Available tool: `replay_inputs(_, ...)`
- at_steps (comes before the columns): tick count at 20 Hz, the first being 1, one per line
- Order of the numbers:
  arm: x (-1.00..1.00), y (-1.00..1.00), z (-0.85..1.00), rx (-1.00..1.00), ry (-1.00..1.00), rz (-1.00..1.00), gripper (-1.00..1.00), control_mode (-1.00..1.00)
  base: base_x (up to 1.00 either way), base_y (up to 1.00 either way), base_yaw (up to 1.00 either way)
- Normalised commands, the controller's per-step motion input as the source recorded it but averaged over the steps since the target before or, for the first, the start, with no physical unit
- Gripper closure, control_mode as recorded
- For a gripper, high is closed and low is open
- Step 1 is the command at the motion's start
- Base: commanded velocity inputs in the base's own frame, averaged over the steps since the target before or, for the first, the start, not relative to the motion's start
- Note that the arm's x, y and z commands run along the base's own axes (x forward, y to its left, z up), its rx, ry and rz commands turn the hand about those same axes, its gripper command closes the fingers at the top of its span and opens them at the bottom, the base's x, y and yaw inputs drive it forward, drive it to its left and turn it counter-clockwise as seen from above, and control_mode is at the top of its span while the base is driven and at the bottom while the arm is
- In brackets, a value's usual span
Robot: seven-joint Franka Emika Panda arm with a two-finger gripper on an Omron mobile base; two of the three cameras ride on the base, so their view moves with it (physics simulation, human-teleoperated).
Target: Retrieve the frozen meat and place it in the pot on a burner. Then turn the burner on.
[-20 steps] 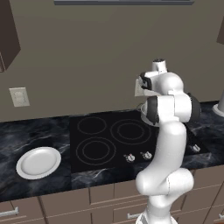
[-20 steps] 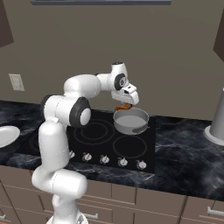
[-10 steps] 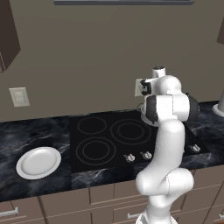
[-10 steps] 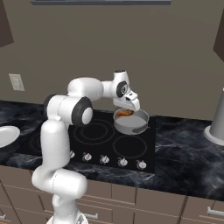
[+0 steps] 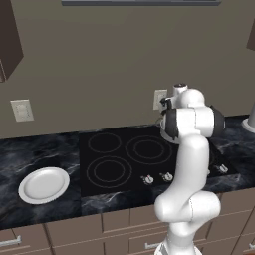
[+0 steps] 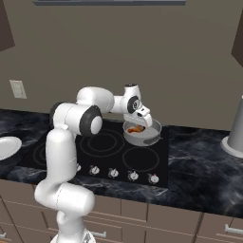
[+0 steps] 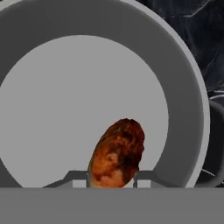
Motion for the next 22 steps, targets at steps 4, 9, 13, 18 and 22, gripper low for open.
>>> replay_inputs(4,0.0,-0.09,-0.34,0.0,0.0,0.0,1.0,-1.0,0.0,0.0,0.0)
replay_inputs(9,0.0,-0.08,-0.23,0.0,0.0,0.0,1.0,-1.0,0.0,0.0,0.0)
replay_inputs(13,0.0,-0.05,-0.01,0.0,0.0,0.0,1.0,-1.0,0.0,0.0,0.0)
replay_inputs(18,0.0,0.0,0.0,0.0,0.0,0.0,-1.0,-1.0,0.0,0.0,0.0)
replay_inputs(22,0.0,0.0,0.0,0.0,0.0,0.0,-1.0,-1.0,0.0,0.0,0.0)
